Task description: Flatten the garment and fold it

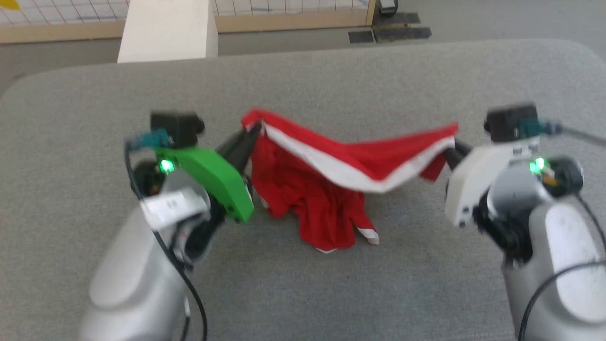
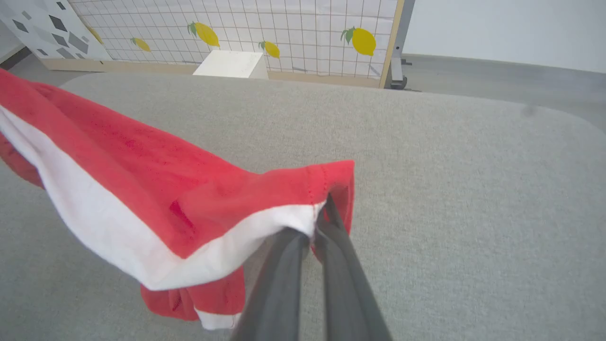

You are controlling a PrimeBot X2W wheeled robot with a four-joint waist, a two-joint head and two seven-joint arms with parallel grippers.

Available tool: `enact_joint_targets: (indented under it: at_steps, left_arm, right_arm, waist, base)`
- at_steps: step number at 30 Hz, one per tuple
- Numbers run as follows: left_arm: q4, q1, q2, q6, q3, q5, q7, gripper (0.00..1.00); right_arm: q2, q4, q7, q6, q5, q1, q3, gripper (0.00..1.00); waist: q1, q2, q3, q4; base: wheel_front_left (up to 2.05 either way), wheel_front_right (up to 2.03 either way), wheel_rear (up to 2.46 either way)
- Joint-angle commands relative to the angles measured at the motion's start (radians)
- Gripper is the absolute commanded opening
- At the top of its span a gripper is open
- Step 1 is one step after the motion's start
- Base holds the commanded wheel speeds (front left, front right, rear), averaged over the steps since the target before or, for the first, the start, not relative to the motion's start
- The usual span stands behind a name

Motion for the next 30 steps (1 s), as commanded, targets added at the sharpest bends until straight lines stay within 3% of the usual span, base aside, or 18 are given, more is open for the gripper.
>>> enact_joint_targets:
  at_steps: [1, 5, 9, 18, 24, 30]
  left_arm:
    - [-0.002, -0.059, 0.013, -0.009, 0.010, -0.019, 0.020, 0.00]
    - [0.038, -0.237, 0.022, -0.016, 0.035, -0.037, 0.069, 0.00]
    - [0.102, -0.429, 0.018, -0.010, 0.080, -0.038, 0.056, 0.00]
    - [0.207, -0.807, 0.003, 0.023, 0.173, 0.012, -0.132, 0.00]
    - [0.253, -0.899, 0.000, 0.008, 0.180, 0.035, -0.233, 0.00]
    - [0.303, -0.786, 0.007, -0.023, 0.123, 0.035, -0.234, 0.00]
  right_arm:
    - [-0.006, -0.003, 0.018, -0.001, -0.004, -0.059, 0.010, 0.00]
    - [-0.018, 0.028, 0.045, -0.001, -0.003, -0.243, 0.007, 0.00]
    - [-0.013, 0.091, 0.004, -0.001, -0.020, -0.434, -0.018, 0.00]
    - [0.004, 0.233, -0.232, -0.001, -0.102, -0.789, -0.109, 0.00]
    - [0.006, 0.292, -0.363, -0.001, -0.152, -0.886, -0.137, 0.00]
    - [0.007, 0.343, -0.376, -0.001, -0.125, -0.792, -0.090, 0.00]
  waist:
    - [0.0000, 0.0000, 0.054, -0.008]
    - [0.0000, 0.0000, 0.146, -0.006]
    - [0.0000, 0.0000, 0.239, -0.011]
    - [0.0000, 0.0000, 0.394, -0.023]
    - [0.0000, 0.0000, 0.408, -0.023]
    - [0.0000, 0.0000, 0.381, -0.012]
  base:
    - [0.00, 0.00, 0.00]
    - [0.00, 0.00, 0.00]
    - [0.00, 0.00, 0.00]
    - [0.00, 0.00, 0.00]
    - [0.00, 0.00, 0.00]
    - [0.00, 0.00, 0.00]
